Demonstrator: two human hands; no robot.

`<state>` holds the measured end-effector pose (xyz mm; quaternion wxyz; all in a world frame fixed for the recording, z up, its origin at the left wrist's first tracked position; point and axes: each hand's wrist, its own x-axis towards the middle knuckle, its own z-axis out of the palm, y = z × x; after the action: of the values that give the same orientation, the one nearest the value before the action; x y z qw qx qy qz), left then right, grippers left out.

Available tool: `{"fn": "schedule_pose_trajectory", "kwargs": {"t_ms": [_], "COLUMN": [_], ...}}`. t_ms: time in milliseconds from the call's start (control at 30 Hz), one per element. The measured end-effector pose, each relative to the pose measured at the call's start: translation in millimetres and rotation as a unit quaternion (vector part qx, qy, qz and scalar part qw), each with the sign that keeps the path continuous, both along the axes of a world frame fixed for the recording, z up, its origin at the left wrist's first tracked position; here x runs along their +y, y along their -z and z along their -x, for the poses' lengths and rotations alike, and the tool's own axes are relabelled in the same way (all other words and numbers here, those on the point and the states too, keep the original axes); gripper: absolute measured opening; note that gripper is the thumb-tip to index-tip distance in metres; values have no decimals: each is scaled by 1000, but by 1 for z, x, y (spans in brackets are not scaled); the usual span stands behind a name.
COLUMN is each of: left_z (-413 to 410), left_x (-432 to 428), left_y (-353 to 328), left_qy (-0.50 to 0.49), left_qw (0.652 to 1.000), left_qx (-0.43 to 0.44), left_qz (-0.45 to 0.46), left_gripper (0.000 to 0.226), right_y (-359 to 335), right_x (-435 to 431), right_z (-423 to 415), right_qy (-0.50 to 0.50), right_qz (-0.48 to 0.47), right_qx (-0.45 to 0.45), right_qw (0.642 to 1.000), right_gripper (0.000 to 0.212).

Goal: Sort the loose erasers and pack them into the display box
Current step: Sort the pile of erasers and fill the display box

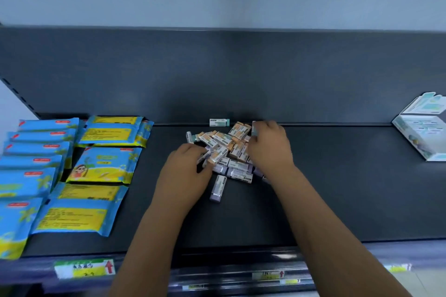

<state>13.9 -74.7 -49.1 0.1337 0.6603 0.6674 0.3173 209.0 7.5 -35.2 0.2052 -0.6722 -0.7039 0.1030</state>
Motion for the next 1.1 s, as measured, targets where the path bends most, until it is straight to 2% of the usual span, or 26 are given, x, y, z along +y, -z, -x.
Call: {"fn": "schedule_pose_trajectory", "kwargs": {"t_ms": [133,367,500,667,767,967,1100], "left_z": [5,-4,-19,-33,-38,-39,-39], "left_x": [9,62,95,112,113,122,123], "left_y": [-5,-26,-29,-22,-19,-16,-16], "left_qy": [5,41,57,48,29,-1,-9], "left_qw": [1000,998,997,975,974,981,980], "left_qx": [9,26,54,213,222,191,194], "left_qz": [-22,-46,-7,45,30,32,52], "left_gripper": [22,24,23,26,24,13,11], "right_y": [-6,1,0,-1,-1,-1,-3], "right_x": [11,11,19,26,28,28,33], "right_z": [1,-4,-14,-19,-22,-27,-29], "right_qy": [8,-31,-31,-134,-145,-83,-63], "right_qz": [54,6,-3,34,36,22,37], "right_qx": [-87,-101,-96,-103,-93,-97,-105], "right_qw": [995,994,995,985,984,992,992], "right_gripper": [36,44,49,66,60,40,36]}}
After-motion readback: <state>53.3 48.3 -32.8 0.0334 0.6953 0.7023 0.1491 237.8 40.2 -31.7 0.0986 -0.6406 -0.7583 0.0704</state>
